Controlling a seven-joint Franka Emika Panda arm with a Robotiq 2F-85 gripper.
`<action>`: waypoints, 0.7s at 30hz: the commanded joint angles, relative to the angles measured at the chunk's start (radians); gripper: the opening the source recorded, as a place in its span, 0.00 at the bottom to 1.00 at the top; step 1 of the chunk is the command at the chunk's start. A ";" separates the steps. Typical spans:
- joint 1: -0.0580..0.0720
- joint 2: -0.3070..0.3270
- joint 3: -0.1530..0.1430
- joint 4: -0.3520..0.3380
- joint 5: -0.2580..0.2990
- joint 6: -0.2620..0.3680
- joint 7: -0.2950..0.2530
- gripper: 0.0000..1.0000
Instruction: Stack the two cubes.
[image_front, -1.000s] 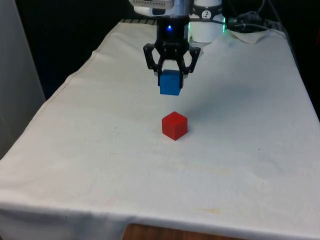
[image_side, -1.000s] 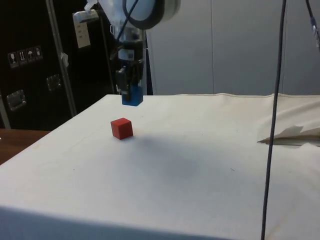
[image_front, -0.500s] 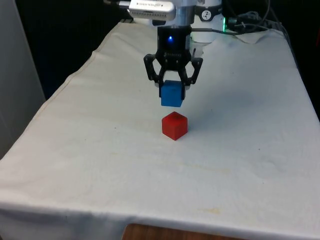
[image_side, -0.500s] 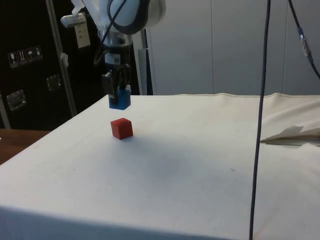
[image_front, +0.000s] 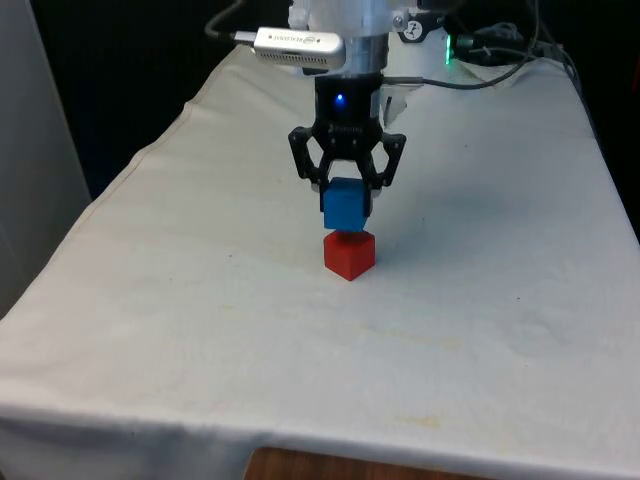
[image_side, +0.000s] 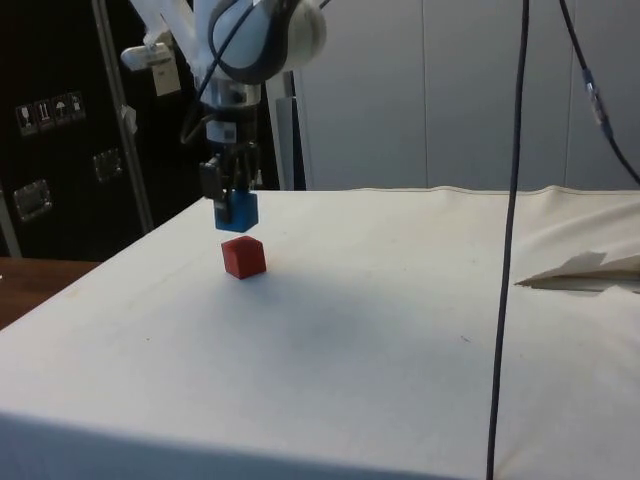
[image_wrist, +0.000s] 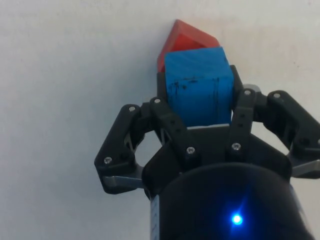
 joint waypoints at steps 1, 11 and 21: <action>-0.006 0.012 0.009 0.010 0.014 0.006 -0.004 0.00; -0.007 0.057 0.012 0.039 0.043 0.014 -0.008 0.00; 0.000 0.058 0.002 0.038 0.035 0.009 0.000 0.00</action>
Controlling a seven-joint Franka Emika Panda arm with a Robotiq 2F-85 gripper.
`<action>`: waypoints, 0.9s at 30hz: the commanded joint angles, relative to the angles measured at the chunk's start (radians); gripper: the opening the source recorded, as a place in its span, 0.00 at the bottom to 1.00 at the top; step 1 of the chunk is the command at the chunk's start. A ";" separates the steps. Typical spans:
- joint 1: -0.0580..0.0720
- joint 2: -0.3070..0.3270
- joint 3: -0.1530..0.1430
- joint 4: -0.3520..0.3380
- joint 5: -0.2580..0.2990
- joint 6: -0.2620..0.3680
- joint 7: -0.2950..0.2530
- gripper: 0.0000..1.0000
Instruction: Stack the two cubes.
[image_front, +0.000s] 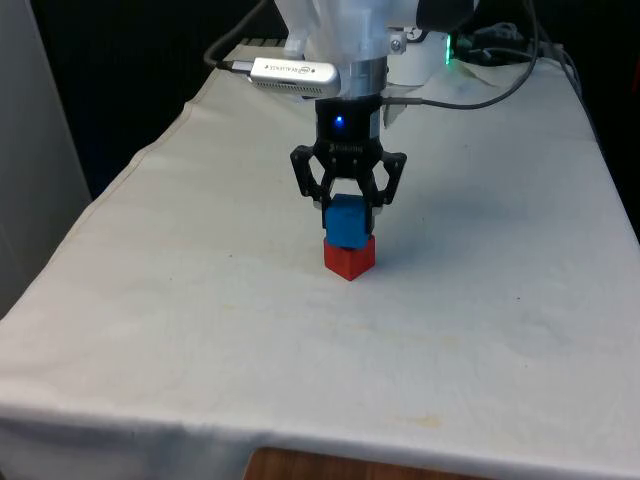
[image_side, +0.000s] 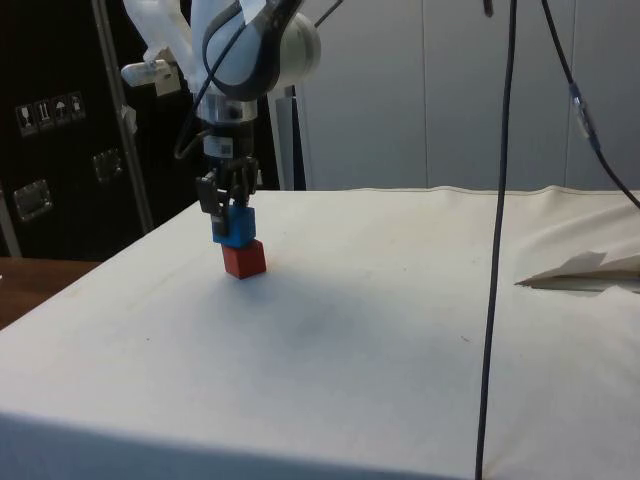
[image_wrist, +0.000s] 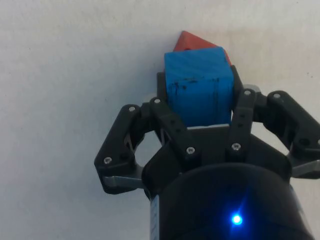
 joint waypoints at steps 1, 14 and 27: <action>-0.001 -0.001 0.003 -0.001 0.003 0.003 -0.002 0.00; 0.000 -0.006 0.000 -0.014 0.000 0.008 -0.002 0.00; 0.000 -0.001 -0.001 -0.010 0.000 0.000 -0.001 0.03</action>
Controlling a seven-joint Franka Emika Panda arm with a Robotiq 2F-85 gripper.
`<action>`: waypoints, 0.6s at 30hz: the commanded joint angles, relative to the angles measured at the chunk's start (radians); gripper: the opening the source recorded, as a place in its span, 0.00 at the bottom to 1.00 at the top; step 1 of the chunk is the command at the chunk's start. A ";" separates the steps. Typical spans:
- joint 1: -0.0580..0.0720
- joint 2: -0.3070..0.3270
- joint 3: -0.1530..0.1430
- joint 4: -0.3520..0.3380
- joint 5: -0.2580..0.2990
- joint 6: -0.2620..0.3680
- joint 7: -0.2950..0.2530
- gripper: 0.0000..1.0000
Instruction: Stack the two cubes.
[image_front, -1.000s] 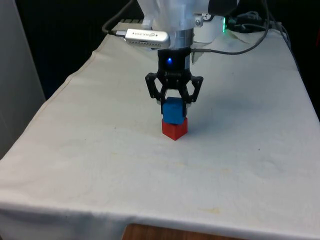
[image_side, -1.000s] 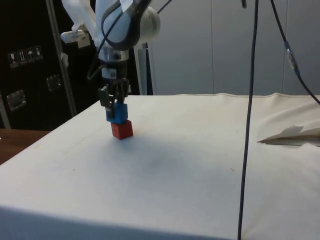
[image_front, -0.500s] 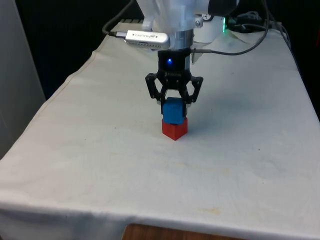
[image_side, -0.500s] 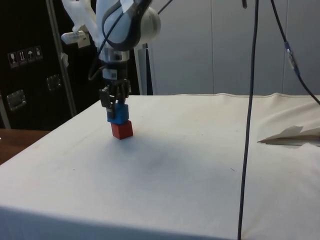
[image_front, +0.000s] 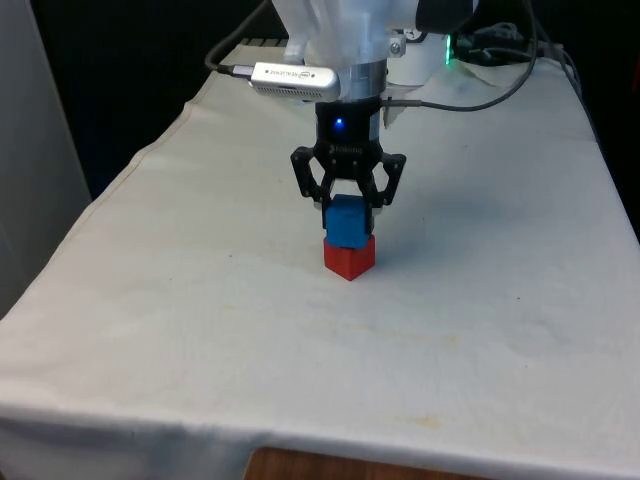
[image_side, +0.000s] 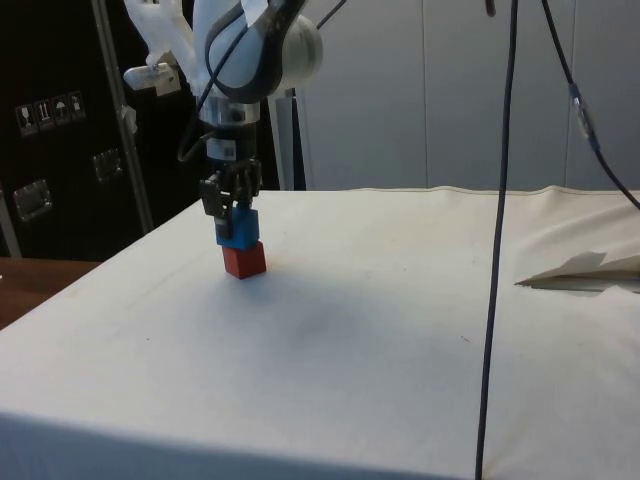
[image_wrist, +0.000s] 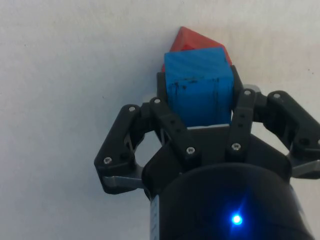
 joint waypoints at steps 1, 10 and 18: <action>0.000 0.000 0.000 -0.001 0.000 0.002 0.000 0.03; 0.000 0.000 0.000 0.000 0.000 0.000 0.000 0.90; 0.000 0.000 0.000 0.000 0.000 0.000 0.000 1.00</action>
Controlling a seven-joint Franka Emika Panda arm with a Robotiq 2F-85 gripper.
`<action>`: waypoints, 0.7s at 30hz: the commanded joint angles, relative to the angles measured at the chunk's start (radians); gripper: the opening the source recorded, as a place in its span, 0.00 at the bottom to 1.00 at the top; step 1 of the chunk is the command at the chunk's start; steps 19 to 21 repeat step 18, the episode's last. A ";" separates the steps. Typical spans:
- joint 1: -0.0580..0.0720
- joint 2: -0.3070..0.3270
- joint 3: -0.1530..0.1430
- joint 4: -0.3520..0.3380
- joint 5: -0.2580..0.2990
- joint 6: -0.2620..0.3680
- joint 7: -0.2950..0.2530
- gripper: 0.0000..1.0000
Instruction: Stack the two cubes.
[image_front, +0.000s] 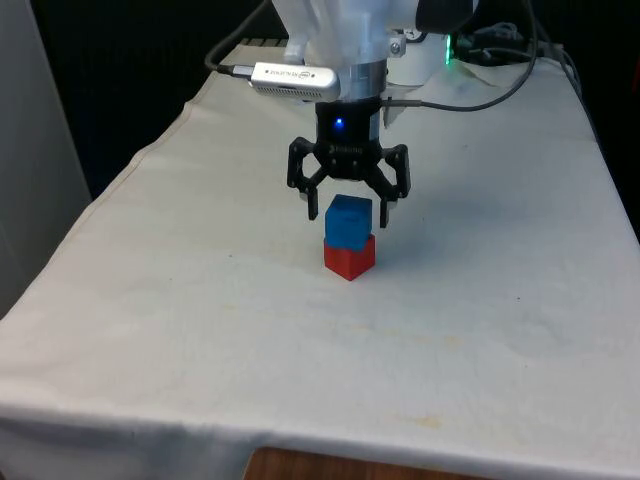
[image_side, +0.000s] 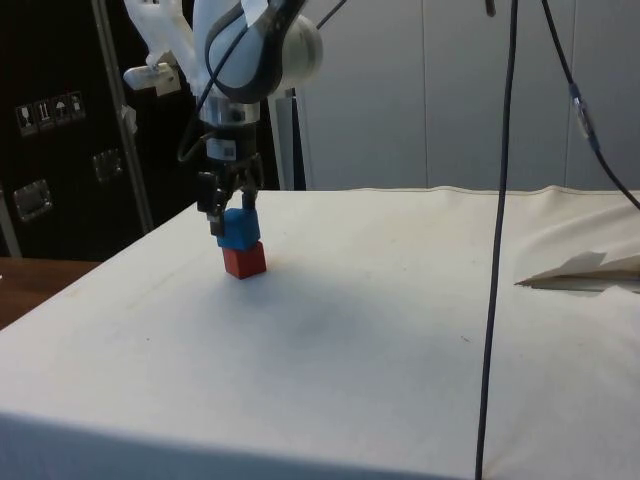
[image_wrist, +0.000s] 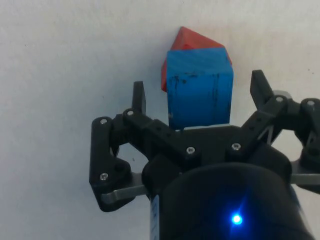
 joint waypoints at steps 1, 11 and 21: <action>0.000 -0.001 0.000 0.001 0.000 -0.001 0.000 1.00; 0.003 -0.059 -0.006 0.018 -0.004 -0.059 0.009 1.00; 0.000 -0.093 -0.004 0.022 0.000 -0.079 0.002 1.00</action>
